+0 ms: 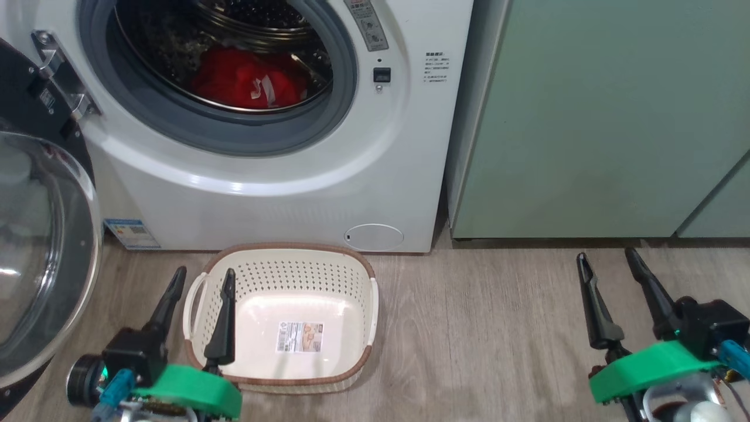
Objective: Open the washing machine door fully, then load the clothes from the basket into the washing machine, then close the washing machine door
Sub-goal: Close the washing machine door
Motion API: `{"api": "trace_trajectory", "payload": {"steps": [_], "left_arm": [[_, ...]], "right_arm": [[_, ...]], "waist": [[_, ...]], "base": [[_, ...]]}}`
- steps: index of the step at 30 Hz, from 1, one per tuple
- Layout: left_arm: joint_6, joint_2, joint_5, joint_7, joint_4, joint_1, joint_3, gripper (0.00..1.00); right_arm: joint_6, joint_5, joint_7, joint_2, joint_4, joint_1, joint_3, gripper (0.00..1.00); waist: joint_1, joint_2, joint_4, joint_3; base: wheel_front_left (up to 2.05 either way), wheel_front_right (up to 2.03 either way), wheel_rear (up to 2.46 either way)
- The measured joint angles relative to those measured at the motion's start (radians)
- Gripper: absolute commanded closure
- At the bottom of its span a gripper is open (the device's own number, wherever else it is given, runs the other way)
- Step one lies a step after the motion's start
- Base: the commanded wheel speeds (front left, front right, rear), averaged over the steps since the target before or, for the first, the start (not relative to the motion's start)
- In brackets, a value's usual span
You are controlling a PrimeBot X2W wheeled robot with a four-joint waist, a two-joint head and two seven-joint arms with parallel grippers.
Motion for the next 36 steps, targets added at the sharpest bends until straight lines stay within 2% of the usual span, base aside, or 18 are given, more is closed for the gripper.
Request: {"api": "trace_trajectory", "payload": {"steps": [36], "left_arm": [[0.010, 0.015, 0.000, 0.008, -0.003, 0.000, -0.017, 0.00]], "right_arm": [[0.000, 0.000, 0.005, 0.000, -0.017, 0.000, -0.004, 0.00]], "waist": [[0.0001, 0.0000, 0.004, 0.005]], "base": [[-0.03, 0.03, 0.00]]}}
